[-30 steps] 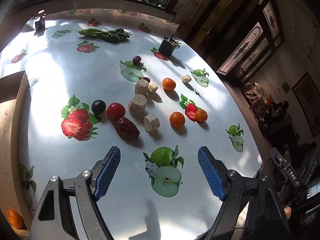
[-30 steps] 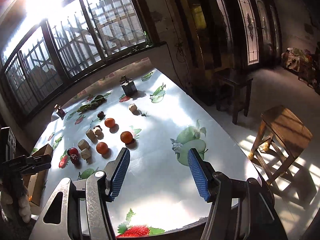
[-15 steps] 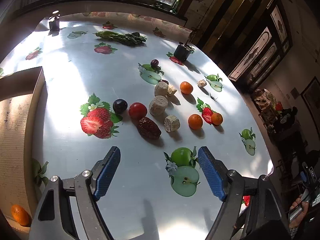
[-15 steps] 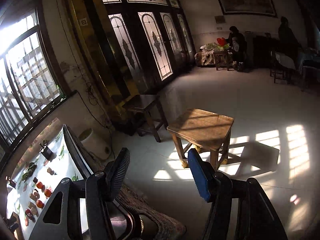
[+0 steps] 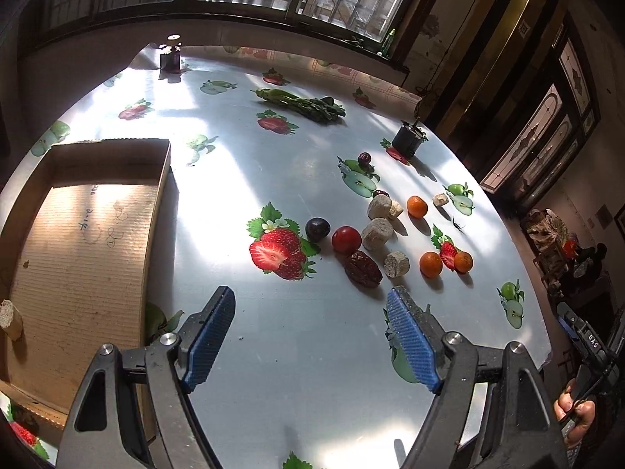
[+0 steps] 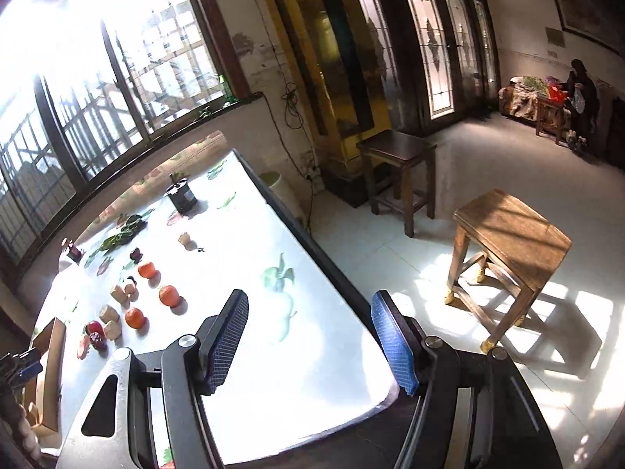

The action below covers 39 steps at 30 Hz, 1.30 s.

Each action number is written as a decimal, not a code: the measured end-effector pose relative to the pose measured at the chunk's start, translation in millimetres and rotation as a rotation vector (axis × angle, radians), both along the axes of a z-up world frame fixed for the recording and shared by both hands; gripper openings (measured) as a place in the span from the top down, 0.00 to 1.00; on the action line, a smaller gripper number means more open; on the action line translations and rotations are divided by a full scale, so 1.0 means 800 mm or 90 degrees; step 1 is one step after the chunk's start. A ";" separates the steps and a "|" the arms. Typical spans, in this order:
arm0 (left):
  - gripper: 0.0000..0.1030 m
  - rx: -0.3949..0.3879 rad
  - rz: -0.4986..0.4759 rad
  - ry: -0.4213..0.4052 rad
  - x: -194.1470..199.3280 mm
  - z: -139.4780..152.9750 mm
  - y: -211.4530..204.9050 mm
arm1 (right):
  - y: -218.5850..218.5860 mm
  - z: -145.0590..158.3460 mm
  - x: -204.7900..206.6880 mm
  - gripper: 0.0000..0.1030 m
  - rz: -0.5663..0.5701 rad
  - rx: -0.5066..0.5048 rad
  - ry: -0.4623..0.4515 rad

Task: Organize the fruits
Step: 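Withdraw both open tools from the box back over the fruits, then close the left tool on the red dried date while the right tool grasps another orange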

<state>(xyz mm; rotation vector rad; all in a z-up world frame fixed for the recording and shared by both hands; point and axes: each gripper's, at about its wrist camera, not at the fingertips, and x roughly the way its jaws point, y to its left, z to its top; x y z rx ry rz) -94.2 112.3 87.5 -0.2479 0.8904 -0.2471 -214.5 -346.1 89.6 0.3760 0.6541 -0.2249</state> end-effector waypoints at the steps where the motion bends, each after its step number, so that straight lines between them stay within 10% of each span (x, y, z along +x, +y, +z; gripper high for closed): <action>1: 0.23 0.001 0.009 0.002 0.003 -0.001 0.005 | 0.025 -0.003 0.022 0.32 0.044 0.000 0.005; 12: 0.38 -0.004 -0.034 0.050 0.038 -0.036 -0.036 | 0.196 -0.042 0.163 0.40 0.307 0.001 0.096; 23: 0.49 -0.033 -0.082 0.081 0.096 -0.080 -0.097 | 0.222 -0.078 0.236 0.45 0.310 -0.006 0.129; 36: 0.50 0.043 -0.100 0.041 0.103 -0.092 -0.132 | 0.219 -0.098 0.236 0.65 0.293 0.000 0.121; 39: 0.63 0.049 -0.101 0.031 0.099 -0.093 -0.132 | 0.218 -0.097 0.233 0.65 0.288 0.000 0.118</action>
